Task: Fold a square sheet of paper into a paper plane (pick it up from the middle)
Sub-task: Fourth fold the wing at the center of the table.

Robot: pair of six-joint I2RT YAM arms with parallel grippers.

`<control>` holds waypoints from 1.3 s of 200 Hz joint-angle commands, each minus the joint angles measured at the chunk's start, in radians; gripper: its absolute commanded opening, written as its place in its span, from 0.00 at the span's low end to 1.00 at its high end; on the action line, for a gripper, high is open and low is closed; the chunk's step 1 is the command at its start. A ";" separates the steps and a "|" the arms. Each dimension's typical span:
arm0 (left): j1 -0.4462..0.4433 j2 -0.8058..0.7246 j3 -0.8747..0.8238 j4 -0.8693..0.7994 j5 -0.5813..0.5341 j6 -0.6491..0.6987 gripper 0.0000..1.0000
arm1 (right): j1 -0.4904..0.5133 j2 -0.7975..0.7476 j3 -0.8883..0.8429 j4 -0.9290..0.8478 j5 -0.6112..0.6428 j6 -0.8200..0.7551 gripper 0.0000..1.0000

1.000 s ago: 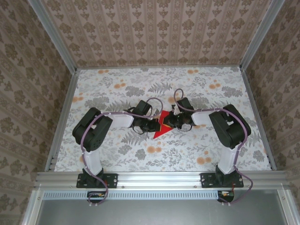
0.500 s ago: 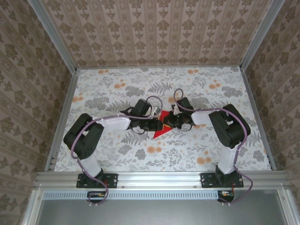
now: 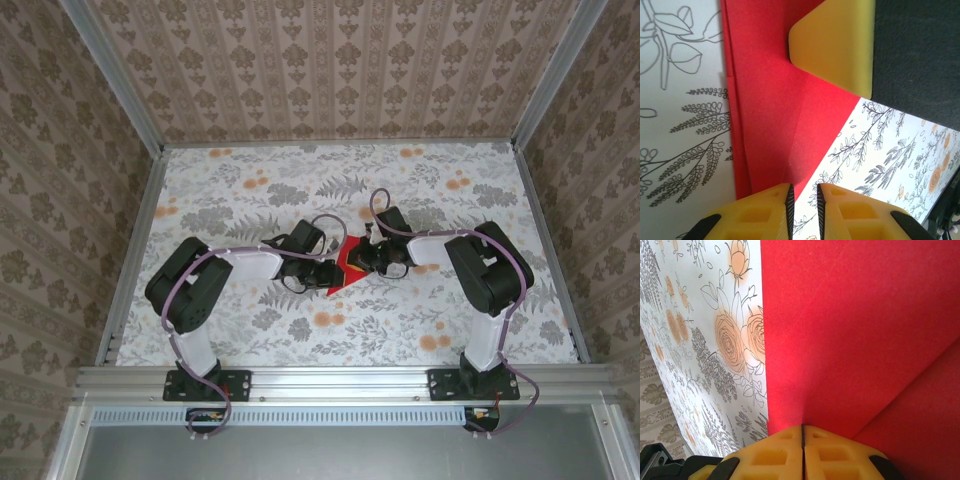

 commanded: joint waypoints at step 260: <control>-0.031 -0.010 0.030 -0.203 -0.109 0.057 0.19 | -0.012 0.086 -0.029 -0.118 0.118 -0.005 0.08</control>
